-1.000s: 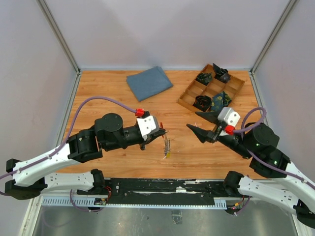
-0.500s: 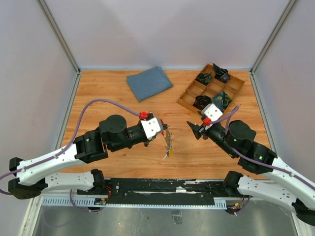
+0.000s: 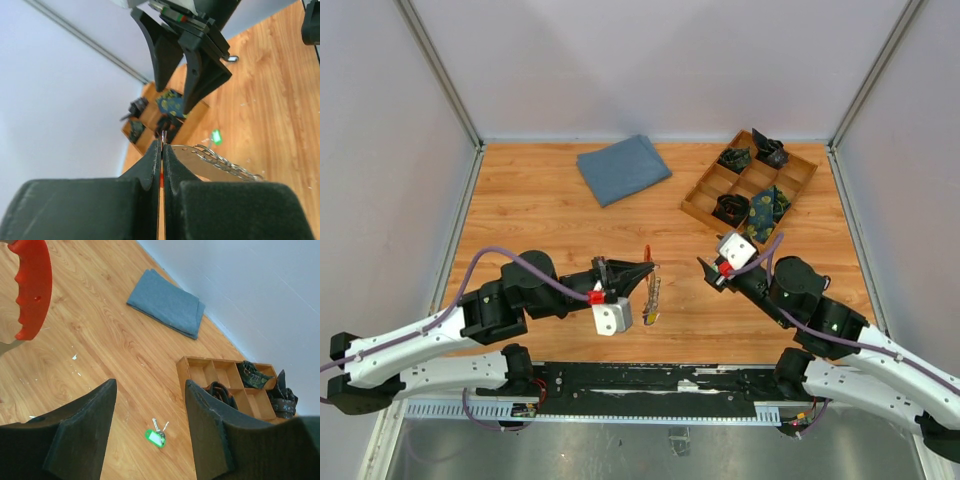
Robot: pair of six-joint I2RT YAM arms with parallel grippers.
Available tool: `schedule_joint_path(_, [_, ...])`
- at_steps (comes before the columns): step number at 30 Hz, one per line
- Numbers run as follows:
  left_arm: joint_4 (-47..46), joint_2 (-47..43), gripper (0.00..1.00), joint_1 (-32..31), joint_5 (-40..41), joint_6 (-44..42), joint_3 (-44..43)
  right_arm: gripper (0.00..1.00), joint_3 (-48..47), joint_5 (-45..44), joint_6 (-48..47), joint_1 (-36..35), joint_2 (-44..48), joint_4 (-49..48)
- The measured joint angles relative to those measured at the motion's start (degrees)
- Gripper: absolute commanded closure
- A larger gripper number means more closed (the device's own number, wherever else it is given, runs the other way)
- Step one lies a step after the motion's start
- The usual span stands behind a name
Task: Put the keys on the keyring
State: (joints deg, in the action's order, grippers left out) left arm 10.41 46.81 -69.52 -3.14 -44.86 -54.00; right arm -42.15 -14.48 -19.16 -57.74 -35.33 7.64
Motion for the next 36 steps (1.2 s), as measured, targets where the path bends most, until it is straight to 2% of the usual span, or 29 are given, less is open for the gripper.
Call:
schedule_joint_path(6, [-4.6, -4.7, 1.00, 0.0, -4.7, -9.4, 4.8, 0.42, 3.9, 4.0, -3.7, 0.0, 3.9, -4.1])
schedule_joint_path(13, [-5.2, -5.7, 0.99, 0.0, -9.0, -18.0, 6.3, 0.43, 6.5, 9.5, -5.5, 0.0, 5.6, -7.8])
schedule_joint_path(19, [-5.6, -6.0, 1.00, 0.0, -9.6, -20.2, 7.1, 0.45, 7.6, 11.4, -5.2, 0.0, 3.9, -8.0])
schedule_joint_path(22, [-6.0, -4.2, 1.00, 0.0, -6.5, -17.0, 7.1, 0.46, 5.7, 8.7, -2.5, 0.0, 1.4, -5.5])
schedule_joint_path(26, [-4.8, 1.1, 1.00, 0.0, 0.1, -9.4, 4.5, 0.47, -1.7, 5.7, 4.7, 2.6, -5.0, 1.4])
schedule_joint_path(31, [-3.0, 5.7, 1.00, 0.4, 5.6, 0.4, 3.2, 0.48, -7.9, 11.2, 16.3, 18.2, -13.5, 9.3])
schedule_joint_path(36, [-2.5, 7.8, 0.99, 5.2, 7.7, 11.8, 2.7, 0.48, -8.2, 13.7, 24.6, 27.6, -19.5, 14.9])
